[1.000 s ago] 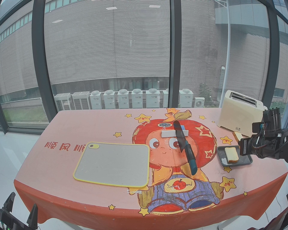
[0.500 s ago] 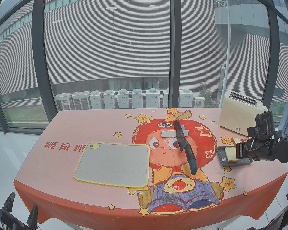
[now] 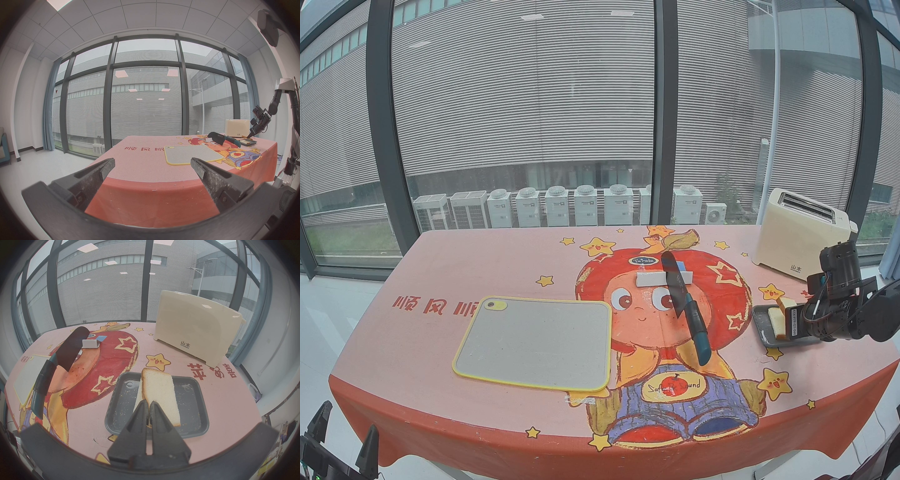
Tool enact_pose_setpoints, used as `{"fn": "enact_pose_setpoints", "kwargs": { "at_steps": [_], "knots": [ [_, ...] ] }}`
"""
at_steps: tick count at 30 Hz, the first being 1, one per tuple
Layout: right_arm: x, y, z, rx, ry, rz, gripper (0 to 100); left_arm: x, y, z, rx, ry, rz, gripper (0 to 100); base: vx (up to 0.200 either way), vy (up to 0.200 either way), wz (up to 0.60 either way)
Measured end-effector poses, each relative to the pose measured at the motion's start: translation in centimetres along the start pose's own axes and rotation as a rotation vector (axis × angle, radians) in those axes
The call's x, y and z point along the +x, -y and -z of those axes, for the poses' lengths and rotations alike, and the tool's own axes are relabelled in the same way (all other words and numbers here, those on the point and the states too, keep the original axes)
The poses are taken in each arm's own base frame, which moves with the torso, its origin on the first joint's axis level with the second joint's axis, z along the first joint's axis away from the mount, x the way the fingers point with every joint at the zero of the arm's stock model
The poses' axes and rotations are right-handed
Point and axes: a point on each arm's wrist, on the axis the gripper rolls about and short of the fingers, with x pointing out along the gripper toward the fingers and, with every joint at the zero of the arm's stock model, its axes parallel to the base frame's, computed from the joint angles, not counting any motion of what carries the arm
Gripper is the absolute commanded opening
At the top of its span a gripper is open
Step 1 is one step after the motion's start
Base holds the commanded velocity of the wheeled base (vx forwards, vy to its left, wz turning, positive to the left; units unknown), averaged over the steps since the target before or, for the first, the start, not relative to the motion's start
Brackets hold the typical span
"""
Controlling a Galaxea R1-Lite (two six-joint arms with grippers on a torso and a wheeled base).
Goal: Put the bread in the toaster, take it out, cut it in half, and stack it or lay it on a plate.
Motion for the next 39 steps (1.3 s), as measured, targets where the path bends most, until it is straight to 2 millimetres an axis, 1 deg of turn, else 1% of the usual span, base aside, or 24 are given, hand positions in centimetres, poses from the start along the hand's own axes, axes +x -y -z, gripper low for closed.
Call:
{"fn": "enact_pose_setpoints", "kwargs": {
  "at_steps": [18, 19, 39],
  "knots": [
    [0.55, -0.33, 0.17, -0.010, -0.017, -0.002, 0, 0.00, 0.00, -0.01, 0.000, 0.001, 0.000, 100, 0.000, 0.000, 0.00],
    [0.54, -0.37, 0.17, -0.011, -0.017, -0.003, 100, 0.00, 0.00, -0.01, 0.000, 0.001, 0.000, 100, 0.000, 0.000, 0.00],
    [0.48, -0.76, 0.35, -0.022, -0.021, -0.013, 100, 0.00, 0.00, 0.00, 0.000, 0.000, -0.001, 100, 0.000, 0.000, 0.00]
  ]
}}
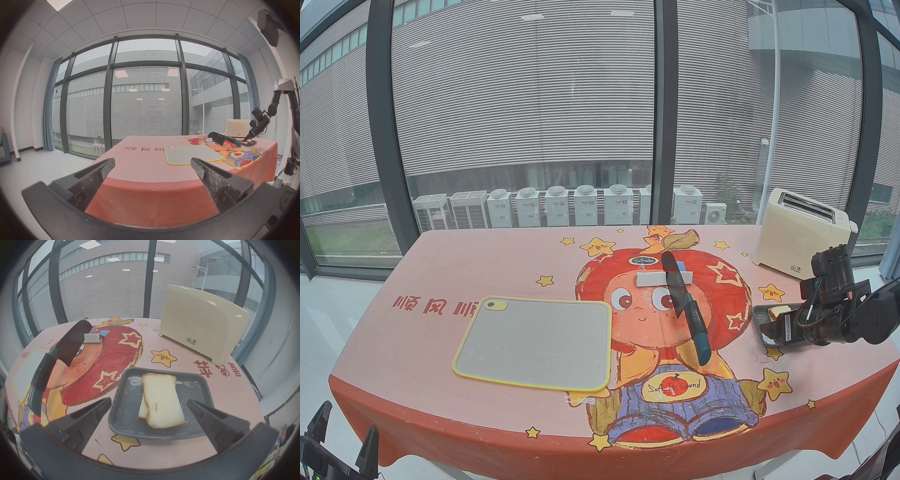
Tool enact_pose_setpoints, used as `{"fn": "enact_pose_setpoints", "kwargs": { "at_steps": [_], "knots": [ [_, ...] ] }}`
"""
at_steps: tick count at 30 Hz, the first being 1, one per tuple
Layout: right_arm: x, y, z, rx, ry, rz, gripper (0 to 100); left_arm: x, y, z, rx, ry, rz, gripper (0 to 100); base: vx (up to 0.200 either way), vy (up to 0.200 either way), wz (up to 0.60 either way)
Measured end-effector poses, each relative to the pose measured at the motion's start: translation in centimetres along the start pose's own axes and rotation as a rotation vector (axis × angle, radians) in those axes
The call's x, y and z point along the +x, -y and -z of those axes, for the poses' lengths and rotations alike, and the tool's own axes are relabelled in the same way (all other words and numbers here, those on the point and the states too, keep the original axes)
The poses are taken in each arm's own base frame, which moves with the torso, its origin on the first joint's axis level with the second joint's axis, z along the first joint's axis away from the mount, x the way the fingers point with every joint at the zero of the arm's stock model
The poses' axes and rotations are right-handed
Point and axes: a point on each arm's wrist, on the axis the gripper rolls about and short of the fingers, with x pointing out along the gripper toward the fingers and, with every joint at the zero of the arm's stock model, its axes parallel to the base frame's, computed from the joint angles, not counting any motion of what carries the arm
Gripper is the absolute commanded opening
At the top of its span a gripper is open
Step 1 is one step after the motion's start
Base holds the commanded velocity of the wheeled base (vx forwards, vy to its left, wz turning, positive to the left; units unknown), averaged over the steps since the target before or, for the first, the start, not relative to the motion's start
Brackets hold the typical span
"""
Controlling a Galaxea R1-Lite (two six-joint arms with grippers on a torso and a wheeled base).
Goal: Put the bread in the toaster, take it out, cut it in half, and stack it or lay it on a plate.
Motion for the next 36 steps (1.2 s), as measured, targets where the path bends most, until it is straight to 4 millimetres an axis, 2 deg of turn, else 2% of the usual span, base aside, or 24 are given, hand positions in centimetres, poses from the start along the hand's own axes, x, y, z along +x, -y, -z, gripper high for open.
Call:
{"fn": "enact_pose_setpoints", "kwargs": {
  "at_steps": [17, 36],
  "knots": [
    [-0.1, 0.0, 0.0, 0.001, 0.003, 0.001, 100, 0.0, 0.0, 0.0, 0.000, 0.000, 0.000, 100, 0.000, 0.000, 0.00],
    [-1.4, 0.4, -0.8, 0.019, 0.061, 0.011, 100, 0.0, 0.0, 0.0, 0.000, 0.000, 0.001, 100, 0.000, 0.000, 0.00]
  ]
}}
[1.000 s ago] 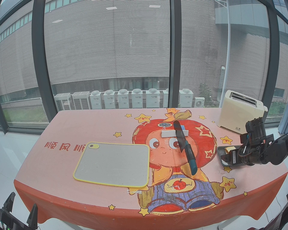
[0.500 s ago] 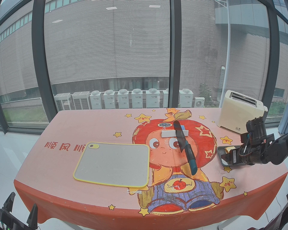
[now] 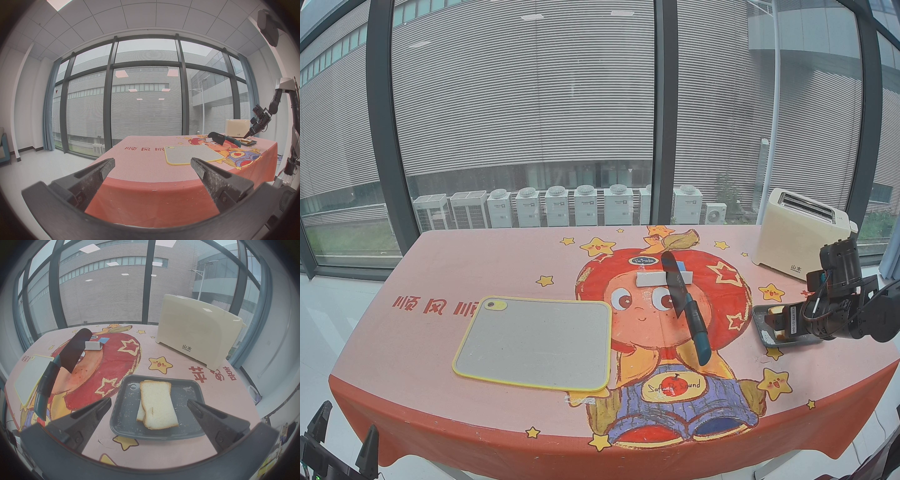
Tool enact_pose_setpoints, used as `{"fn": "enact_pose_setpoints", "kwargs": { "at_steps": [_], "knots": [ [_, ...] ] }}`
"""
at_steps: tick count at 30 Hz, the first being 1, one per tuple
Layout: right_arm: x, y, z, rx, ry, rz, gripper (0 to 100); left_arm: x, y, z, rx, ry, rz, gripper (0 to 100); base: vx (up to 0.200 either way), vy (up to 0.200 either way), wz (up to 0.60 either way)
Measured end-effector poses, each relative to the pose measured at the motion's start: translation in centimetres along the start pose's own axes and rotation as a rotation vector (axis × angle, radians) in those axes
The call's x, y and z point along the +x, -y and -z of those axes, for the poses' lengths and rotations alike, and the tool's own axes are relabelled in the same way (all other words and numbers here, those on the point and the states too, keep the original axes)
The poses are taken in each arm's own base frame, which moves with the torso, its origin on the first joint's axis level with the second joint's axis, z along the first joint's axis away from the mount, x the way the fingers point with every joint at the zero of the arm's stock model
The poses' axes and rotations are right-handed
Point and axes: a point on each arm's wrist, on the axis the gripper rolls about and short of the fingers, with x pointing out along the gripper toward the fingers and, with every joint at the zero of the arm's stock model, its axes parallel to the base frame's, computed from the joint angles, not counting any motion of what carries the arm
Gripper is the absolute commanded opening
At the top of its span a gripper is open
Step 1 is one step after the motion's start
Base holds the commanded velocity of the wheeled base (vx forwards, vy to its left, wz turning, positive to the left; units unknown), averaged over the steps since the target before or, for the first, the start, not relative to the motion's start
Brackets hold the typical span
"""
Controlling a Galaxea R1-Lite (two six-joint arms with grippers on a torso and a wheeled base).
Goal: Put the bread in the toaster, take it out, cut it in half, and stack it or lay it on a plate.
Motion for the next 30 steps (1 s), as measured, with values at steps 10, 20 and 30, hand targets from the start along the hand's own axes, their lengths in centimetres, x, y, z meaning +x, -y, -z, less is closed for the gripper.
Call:
{"fn": "enact_pose_setpoints", "kwargs": {
  "at_steps": [10, 20, 30],
  "knots": [
    [-0.3, 0.2, -1.2, 0.041, 0.142, -0.006, 100, 0.0, 0.0, 0.0, 0.000, 0.000, 0.001, 100, 0.000, 0.000, 0.00],
    [-0.4, 0.7, -1.5, 0.060, 0.192, 0.003, 100, 0.0, 0.0, 0.0, 0.000, -0.001, 0.001, 100, 0.000, 0.000, 0.00],
    [-0.5, 0.7, -1.5, 0.065, 0.220, 0.000, 100, 0.0, 0.0, 0.0, 0.000, 0.000, 0.001, 100, 0.000, 0.000, 0.00]
  ]
}}
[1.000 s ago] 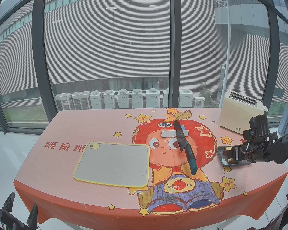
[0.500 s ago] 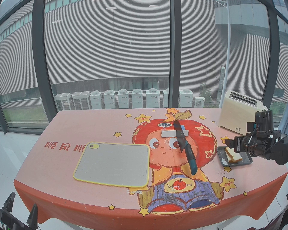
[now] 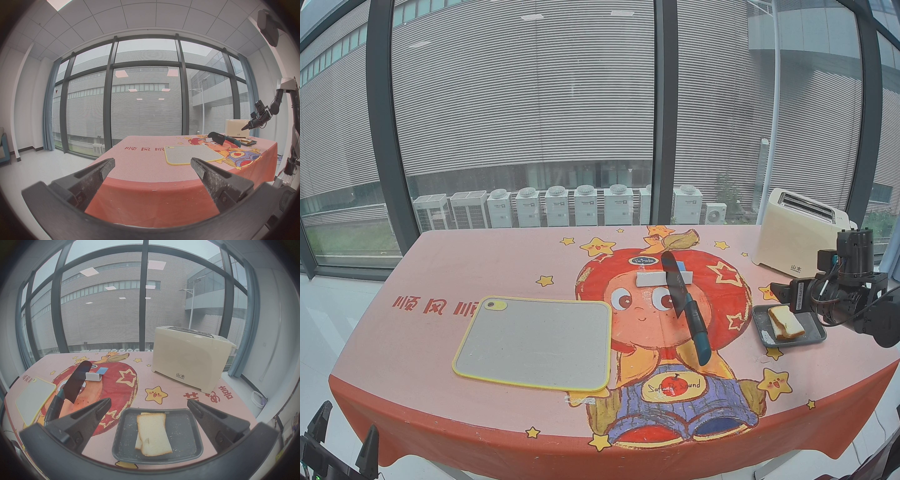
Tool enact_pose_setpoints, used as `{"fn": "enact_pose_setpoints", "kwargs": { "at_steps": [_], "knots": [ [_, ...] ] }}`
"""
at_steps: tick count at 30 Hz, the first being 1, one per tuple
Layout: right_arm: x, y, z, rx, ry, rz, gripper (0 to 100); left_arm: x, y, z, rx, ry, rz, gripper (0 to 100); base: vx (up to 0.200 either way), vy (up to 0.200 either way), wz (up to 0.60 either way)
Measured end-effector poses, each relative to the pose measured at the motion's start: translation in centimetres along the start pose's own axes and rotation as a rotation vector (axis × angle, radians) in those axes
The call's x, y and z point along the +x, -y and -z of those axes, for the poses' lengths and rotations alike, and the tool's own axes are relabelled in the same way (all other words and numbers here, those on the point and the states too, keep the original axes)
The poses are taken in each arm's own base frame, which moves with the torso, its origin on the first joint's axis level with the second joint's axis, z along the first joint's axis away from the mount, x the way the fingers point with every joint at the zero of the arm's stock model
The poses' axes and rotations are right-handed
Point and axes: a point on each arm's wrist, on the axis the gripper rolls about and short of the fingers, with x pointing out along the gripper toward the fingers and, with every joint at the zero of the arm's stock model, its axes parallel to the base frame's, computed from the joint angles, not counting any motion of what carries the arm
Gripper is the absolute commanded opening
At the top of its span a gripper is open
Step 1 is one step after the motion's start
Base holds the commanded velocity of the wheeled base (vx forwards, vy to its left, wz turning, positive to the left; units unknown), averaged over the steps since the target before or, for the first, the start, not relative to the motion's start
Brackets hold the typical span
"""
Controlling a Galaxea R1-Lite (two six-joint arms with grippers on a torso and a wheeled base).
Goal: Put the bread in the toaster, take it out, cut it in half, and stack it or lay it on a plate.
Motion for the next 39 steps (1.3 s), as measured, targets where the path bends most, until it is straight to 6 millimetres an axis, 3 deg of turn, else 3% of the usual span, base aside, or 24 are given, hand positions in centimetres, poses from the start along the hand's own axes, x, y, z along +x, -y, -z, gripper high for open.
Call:
{"fn": "enact_pose_setpoints", "kwargs": {
  "at_steps": [20, 30, 39],
  "knots": [
    [-0.5, 0.9, -0.4, 0.029, 0.018, -0.050, 100, 0.0, 0.0, 0.0, 0.001, 0.000, 0.000, 100, 0.000, 0.000, 0.00],
    [-1.8, 1.4, -0.6, 0.042, 0.045, -0.048, 100, 0.0, 0.0, 0.0, 0.000, 0.000, -0.001, 100, 0.000, 0.000, 0.00],
    [-2.4, 2.9, -1.4, 0.079, 0.126, -0.006, 100, 0.0, 0.0, 0.0, 0.000, 0.000, -0.001, 100, 0.000, 0.000, 0.00]
  ]
}}
